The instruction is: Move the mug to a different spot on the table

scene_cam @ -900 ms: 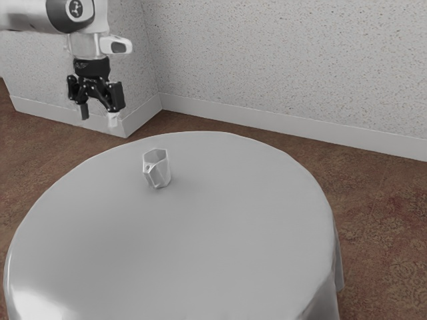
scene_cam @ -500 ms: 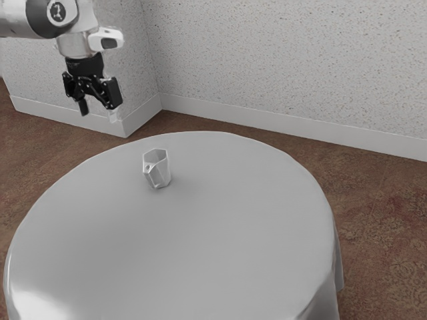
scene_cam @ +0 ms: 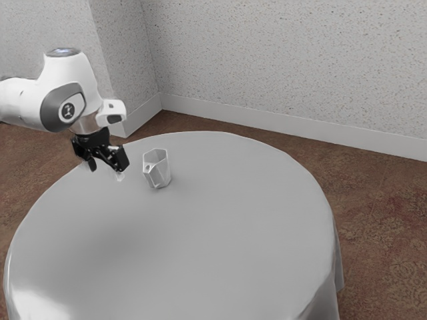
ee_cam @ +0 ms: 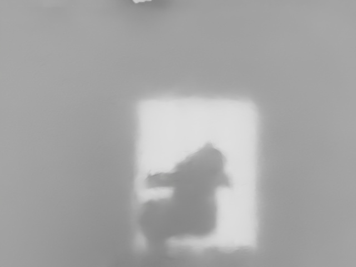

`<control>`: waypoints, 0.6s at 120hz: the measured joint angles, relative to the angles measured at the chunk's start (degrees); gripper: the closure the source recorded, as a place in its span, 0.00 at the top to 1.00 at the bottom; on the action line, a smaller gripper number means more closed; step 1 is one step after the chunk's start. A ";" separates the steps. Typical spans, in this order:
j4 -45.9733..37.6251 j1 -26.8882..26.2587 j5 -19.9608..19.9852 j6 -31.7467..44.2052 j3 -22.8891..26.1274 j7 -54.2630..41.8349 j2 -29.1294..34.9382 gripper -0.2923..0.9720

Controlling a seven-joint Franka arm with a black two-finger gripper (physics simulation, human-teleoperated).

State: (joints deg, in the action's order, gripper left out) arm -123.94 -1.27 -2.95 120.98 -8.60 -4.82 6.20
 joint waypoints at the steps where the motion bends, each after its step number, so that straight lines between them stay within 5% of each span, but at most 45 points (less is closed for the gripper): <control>1: -0.31 0.01 0.04 0.77 0.02 -0.05 -0.12 0.77; 32: -1.14 -0.19 5.73 14.82 0.27 -1.19 -9.02 0.77; 72: 4.17 0.20 9.99 21.46 0.26 -2.54 -19.84 0.77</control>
State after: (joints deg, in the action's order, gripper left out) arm -119.77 -1.07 7.05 142.44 -8.34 -7.36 -13.63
